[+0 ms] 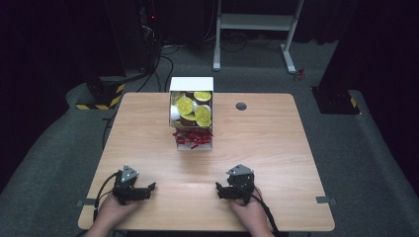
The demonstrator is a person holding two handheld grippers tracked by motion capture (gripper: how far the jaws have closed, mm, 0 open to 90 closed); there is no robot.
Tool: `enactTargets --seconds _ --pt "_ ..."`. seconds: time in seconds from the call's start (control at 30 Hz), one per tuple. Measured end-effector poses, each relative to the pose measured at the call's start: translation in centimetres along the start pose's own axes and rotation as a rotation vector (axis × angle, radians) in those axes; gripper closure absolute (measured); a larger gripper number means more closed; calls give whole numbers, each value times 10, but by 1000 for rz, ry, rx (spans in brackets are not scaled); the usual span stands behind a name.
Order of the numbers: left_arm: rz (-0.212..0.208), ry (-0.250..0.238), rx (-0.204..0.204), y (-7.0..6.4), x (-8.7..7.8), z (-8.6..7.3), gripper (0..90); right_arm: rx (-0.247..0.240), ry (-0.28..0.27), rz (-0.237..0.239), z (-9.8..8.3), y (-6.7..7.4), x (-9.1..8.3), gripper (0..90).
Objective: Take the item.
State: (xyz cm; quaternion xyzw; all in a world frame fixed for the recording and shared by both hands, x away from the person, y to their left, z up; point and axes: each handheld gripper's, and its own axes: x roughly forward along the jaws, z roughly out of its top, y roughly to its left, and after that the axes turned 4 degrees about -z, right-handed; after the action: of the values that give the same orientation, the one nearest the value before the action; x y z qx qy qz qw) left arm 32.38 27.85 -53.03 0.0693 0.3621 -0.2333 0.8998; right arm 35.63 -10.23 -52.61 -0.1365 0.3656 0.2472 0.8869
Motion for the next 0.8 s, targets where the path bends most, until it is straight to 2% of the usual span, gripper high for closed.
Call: enactTargets --seconds 0.8 --pt "-5 -1 3 1 1 1 101 -5 0 0 0 0 0 95"
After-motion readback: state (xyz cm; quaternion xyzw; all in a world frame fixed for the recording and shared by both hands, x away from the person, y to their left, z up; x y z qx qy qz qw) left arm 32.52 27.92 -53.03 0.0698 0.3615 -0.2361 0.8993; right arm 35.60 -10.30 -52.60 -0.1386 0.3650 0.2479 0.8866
